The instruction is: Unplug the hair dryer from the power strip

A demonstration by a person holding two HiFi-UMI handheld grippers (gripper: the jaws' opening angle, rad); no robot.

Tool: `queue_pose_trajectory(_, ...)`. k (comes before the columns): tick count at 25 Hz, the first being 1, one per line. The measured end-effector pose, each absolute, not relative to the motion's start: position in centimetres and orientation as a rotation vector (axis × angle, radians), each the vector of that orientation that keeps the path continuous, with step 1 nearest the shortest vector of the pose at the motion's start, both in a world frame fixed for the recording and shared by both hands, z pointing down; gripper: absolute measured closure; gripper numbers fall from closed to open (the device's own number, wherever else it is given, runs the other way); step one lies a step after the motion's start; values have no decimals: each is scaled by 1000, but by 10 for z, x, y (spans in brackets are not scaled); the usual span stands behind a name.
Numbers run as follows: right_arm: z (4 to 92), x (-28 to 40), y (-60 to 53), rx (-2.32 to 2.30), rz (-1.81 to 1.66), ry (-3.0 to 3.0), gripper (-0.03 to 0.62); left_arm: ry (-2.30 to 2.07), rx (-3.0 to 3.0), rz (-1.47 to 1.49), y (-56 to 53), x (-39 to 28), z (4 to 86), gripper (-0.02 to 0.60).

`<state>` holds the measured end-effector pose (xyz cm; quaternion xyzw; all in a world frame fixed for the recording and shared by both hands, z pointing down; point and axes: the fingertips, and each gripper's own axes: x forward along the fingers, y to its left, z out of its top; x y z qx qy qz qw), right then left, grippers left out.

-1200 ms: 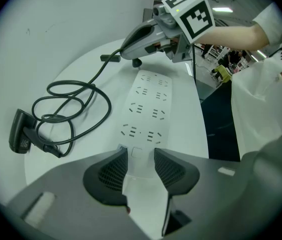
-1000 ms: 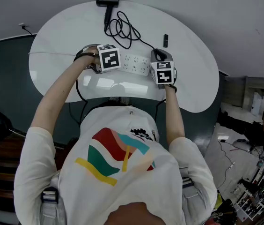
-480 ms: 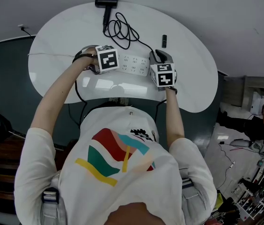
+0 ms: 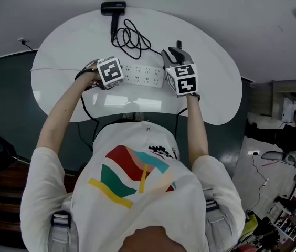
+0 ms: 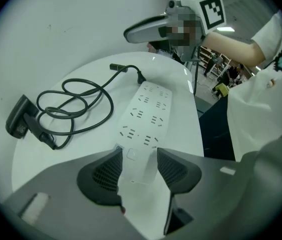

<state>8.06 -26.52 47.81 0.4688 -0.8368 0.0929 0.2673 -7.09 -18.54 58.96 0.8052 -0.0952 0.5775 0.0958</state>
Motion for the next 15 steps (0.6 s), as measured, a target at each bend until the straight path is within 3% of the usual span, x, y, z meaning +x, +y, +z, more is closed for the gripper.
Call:
queue_pose_trajectory(2,468,79,-266,1270,230,-2272,505,-312,2386,1699,-186,-75,587,364)
queue_pose_trajectory(6,452,76,-266,1260,220,-2285,514,-338,2408,1575,-181,-71,583,362)
queue_pose_trajectory(15,382,55,-258,1305,81,-2408,519,-842,2667,808,-220,-48,450,369)
